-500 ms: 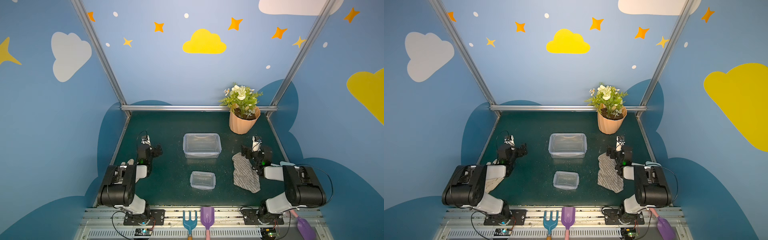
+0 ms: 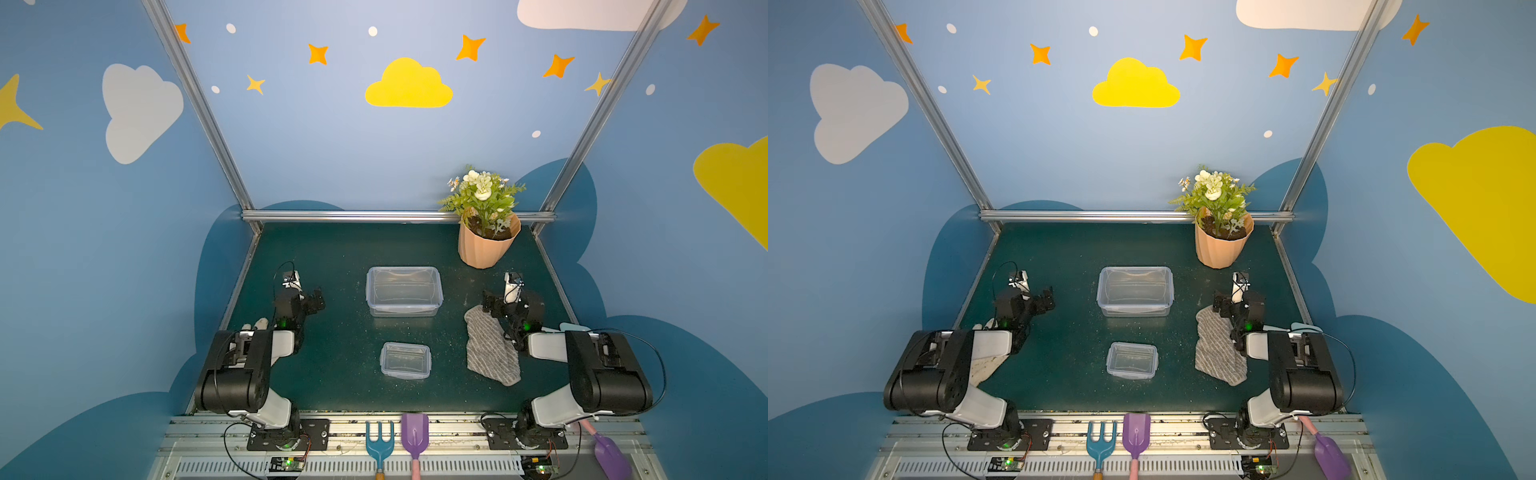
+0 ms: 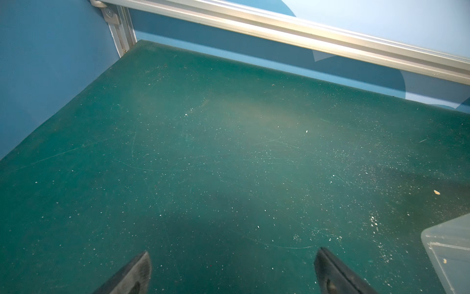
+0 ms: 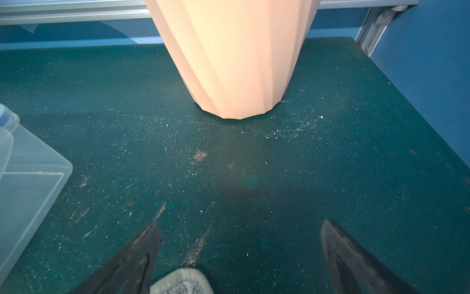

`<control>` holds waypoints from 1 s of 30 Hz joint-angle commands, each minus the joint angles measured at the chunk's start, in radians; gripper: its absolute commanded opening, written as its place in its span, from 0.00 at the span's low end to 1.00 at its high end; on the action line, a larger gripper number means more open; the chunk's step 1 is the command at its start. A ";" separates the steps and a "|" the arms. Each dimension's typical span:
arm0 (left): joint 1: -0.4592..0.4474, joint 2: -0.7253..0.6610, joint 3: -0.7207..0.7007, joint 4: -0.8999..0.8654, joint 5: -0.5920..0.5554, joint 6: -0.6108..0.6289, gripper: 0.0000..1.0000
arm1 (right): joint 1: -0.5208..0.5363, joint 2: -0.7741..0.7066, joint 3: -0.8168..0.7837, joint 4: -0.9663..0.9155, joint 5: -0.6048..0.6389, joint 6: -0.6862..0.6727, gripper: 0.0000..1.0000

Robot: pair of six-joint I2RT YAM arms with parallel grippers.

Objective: Wipe the insides of the lunch boxes
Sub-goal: Move the lunch box to the center of the board.

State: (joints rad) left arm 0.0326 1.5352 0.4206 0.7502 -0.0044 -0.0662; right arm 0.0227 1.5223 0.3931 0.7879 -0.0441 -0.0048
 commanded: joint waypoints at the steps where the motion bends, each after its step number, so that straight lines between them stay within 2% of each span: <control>1: 0.002 -0.010 0.001 -0.003 0.010 0.007 1.00 | 0.005 -0.012 0.016 -0.006 0.004 -0.003 0.97; 26: 0.004 -0.012 -0.001 0.001 0.001 0.001 1.00 | 0.002 -0.017 0.020 -0.006 0.008 0.009 0.97; 27: 0.004 -0.022 0.011 -0.024 -0.017 -0.009 1.00 | 0.002 -0.029 0.034 -0.033 0.018 0.014 0.97; 30: 0.004 -0.106 0.072 -0.189 -0.063 -0.023 1.00 | 0.002 -0.096 0.138 -0.299 0.014 0.011 0.97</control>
State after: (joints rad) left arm 0.0326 1.5005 0.4358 0.6735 -0.0273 -0.0723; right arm 0.0223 1.4914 0.4408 0.6662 -0.0395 0.0002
